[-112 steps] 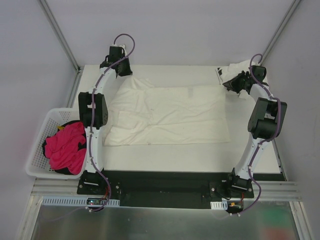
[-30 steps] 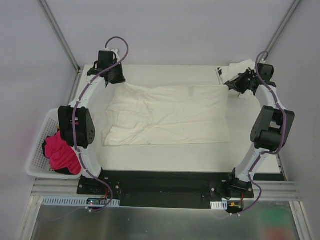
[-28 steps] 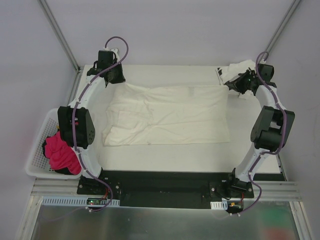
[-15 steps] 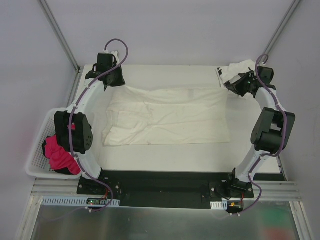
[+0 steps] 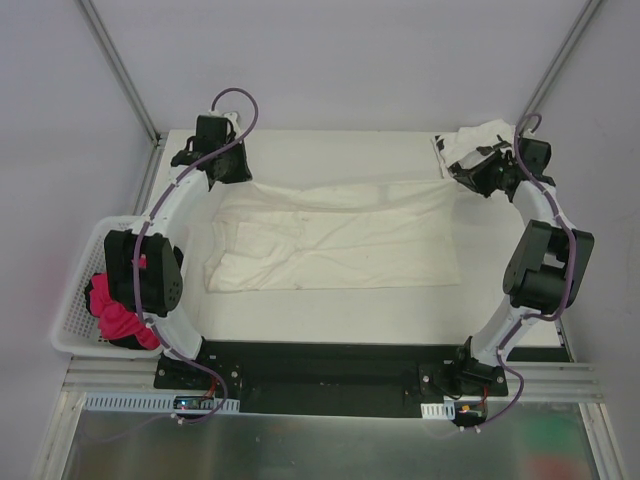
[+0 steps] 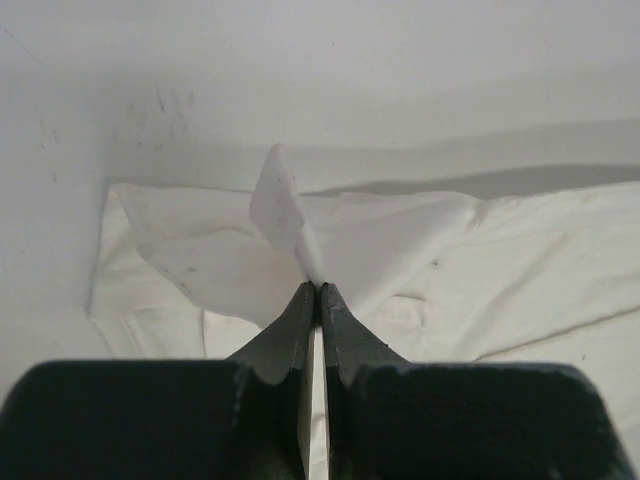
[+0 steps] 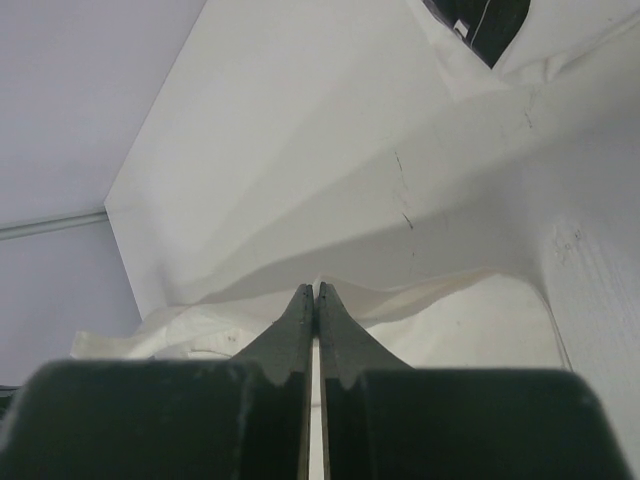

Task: Fold and stack the t-shirts
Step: Fold the other side of the tshirt into a rectangle

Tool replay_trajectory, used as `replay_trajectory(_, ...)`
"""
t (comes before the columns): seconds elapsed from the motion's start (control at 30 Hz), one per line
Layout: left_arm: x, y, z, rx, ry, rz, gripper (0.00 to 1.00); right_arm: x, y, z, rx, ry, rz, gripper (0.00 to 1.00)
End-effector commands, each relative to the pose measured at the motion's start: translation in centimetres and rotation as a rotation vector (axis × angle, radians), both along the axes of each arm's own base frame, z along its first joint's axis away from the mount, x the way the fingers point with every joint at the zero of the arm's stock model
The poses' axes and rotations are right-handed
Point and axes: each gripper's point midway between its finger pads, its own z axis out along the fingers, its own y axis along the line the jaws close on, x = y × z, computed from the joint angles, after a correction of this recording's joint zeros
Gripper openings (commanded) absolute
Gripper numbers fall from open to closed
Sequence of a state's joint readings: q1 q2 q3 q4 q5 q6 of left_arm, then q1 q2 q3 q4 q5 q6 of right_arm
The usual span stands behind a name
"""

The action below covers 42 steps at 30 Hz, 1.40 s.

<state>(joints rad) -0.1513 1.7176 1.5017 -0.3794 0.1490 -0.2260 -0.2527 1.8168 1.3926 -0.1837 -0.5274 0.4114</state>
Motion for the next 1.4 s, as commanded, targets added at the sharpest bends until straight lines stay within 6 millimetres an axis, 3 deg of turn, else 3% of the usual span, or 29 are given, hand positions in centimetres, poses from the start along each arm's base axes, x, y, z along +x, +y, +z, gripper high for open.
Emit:
replay_trajectory(0.0, -1.1, -0.4, 2.1, -0.022, -0.046, -0.005, 0.00, -0.5, -0.1, 3.1, 0.000, -0.085, -0.001, 0.01)
replay_trajectory(0.37, -2.8, -0.8, 1.4, -0.032, -0.026, -0.017, 0.00, -1.9, 0.3, 2.5, 0.010, -0.070, -0.003, 0.01)
replay_trajectory(0.5, -3.7, -1.0, 0.3, -0.032, 0.006, -0.022, 0.00, -2.3, 0.4, 2.1, 0.015, -0.057, -0.004, 0.01)
replay_trajectory(0.97, -6.1, -0.8, 0.6, -0.046, 0.003, -0.021, 0.00, -4.7, 0.9, 1.5, 0.021, -0.031, -0.022, 0.01)
replay_trajectory(1.17, -7.3, -1.4, -0.6, -0.066, 0.040, -0.031, 0.00, -6.1, 1.3, 0.1, 0.042, 0.021, -0.027, 0.01)
replay_trajectory(1.37, -8.1, -2.0, -1.5, -0.080, 0.071, -0.050, 0.00, -7.2, 1.6, 0.2, 0.053, 0.034, -0.038, 0.01)
